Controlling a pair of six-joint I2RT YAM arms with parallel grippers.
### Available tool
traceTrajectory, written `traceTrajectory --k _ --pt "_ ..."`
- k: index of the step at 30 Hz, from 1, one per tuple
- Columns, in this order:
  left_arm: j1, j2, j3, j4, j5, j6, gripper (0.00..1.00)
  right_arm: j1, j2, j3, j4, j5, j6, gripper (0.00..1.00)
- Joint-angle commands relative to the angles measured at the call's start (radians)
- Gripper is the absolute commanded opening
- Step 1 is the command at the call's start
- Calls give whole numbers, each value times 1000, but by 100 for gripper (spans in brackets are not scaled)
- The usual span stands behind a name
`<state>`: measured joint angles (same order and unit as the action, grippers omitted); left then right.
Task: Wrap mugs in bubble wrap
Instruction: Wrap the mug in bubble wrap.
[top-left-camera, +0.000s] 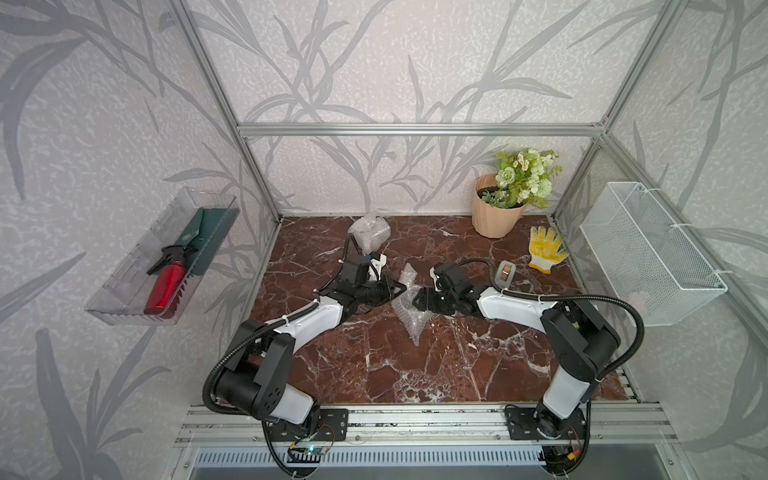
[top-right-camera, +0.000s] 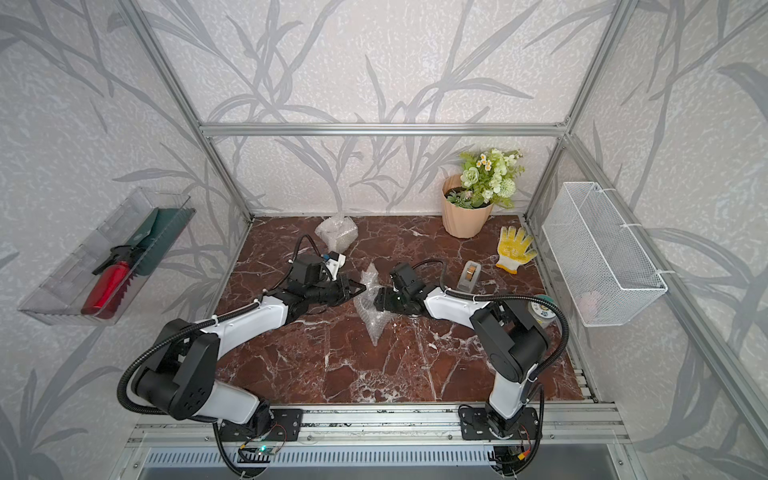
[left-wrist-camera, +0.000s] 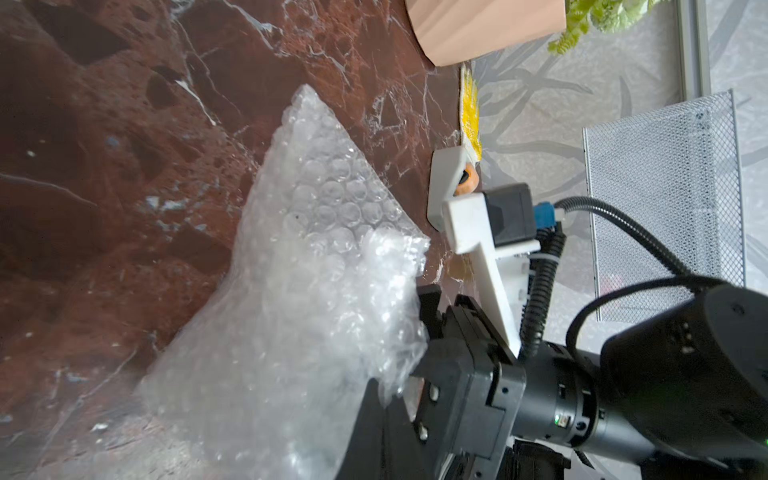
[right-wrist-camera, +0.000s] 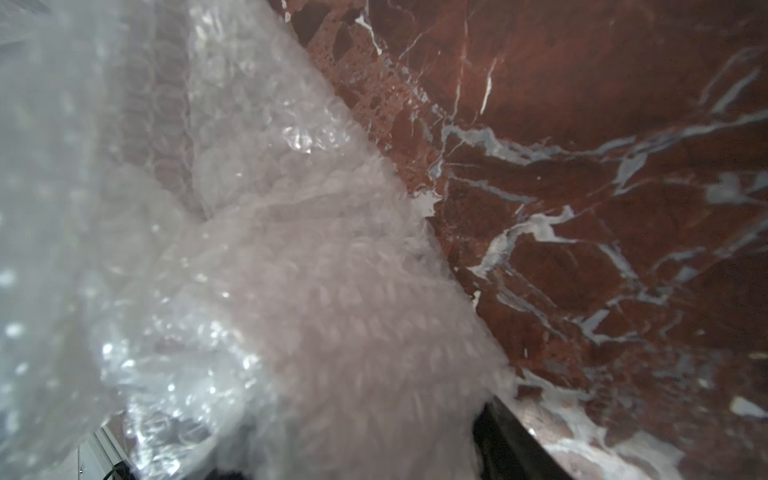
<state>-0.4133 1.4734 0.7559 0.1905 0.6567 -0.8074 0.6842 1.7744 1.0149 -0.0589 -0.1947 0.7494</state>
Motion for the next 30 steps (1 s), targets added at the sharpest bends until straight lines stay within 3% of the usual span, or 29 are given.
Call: traceTrajectory --k 1,7,13,23,30 --pt "-30 -25 -22 27 48 24 0 1 39 0 -85 16 -22 69" --pt "-69 -4 -26 -61 79 104 0 0 43 1 -84 16 -17 69" --pt "-98 36 6 -269 10 226 0 0 38 3 -85 18 -21 69" --pt "-102 109 16 -360 -48 259 0 1 -75 6 -76 14 -66 70" --pt "-105 126 36 -384 -55 270 0 -1 -220 -32 -43 115 -26 75"
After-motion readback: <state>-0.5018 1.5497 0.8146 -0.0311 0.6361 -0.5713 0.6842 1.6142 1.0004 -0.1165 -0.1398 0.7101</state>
